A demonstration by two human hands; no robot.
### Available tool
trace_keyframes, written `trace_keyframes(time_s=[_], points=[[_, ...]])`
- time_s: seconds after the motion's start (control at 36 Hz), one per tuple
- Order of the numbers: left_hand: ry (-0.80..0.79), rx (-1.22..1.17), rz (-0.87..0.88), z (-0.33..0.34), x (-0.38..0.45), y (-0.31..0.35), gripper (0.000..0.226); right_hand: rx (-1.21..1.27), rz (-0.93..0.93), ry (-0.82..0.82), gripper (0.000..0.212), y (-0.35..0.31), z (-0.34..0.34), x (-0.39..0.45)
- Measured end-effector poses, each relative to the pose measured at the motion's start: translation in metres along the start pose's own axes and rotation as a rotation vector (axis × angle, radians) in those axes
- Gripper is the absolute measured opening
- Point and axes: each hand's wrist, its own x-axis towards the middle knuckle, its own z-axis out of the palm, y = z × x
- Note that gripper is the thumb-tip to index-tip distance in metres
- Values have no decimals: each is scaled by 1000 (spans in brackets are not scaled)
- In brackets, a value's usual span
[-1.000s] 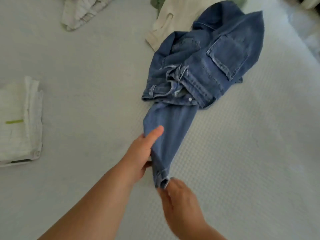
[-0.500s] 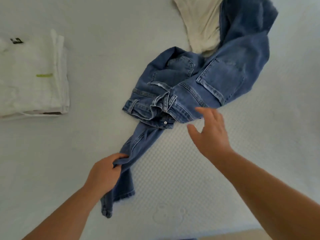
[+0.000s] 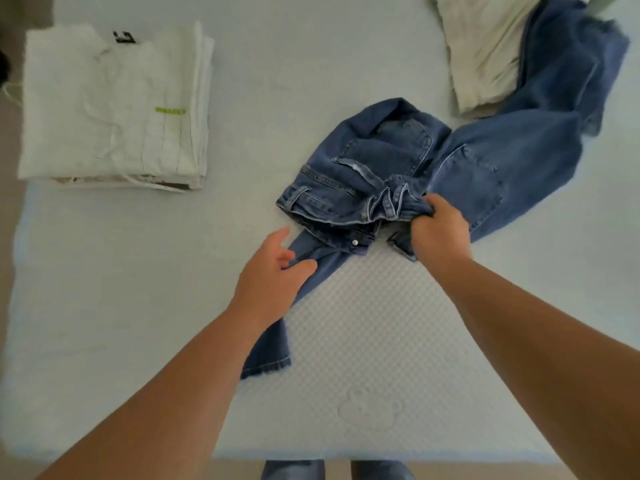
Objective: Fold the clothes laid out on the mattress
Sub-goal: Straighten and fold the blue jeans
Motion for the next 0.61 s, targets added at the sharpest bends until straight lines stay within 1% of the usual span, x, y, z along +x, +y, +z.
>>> trace_keyframes(time_s=[0.03,0.06,0.08,0.14,0.17,0.19,0.22,0.31,0.36,0.42,0.47,0.5,0.58,0.61], points=[[-17,-43,-39,3,2,9,82,52,-10,-6,23,-3,-8,-9],[-28,-41,-35,6,2,17,96,95,-23,-13,23,-7,-17,-18],[-33,19,11,6,2,25,107,137,-34,-16,23,-12,-27,-29],[-34,293,143,4,-4,43,116,238,-61,-1,28,-25,-51,-50],[-30,426,191,3,-8,53,115,296,-80,8,30,-32,-63,-62],[-23,491,208,1,-12,62,113,347,-103,13,30,-41,-76,-74],[-3,494,213,-1,-17,72,109,382,-129,19,29,-51,-89,-85],[135,345,262,-13,-32,107,102,412,-237,25,28,-78,-132,-117],[162,296,314,-22,-43,129,100,403,-330,5,27,-93,-158,-138],[85,354,357,-28,-57,149,91,447,-391,25,35,-107,-181,-158],[-5,418,368,-27,-77,165,75,555,-386,55,39,-117,-202,-175],[-25,427,369,-25,-88,171,71,616,-372,67,37,-122,-211,-184],[-57,377,389,-11,-125,185,76,757,-297,101,22,-133,-234,-205],[-67,351,395,-7,-135,188,72,784,-276,114,21,-135,-241,-211]])
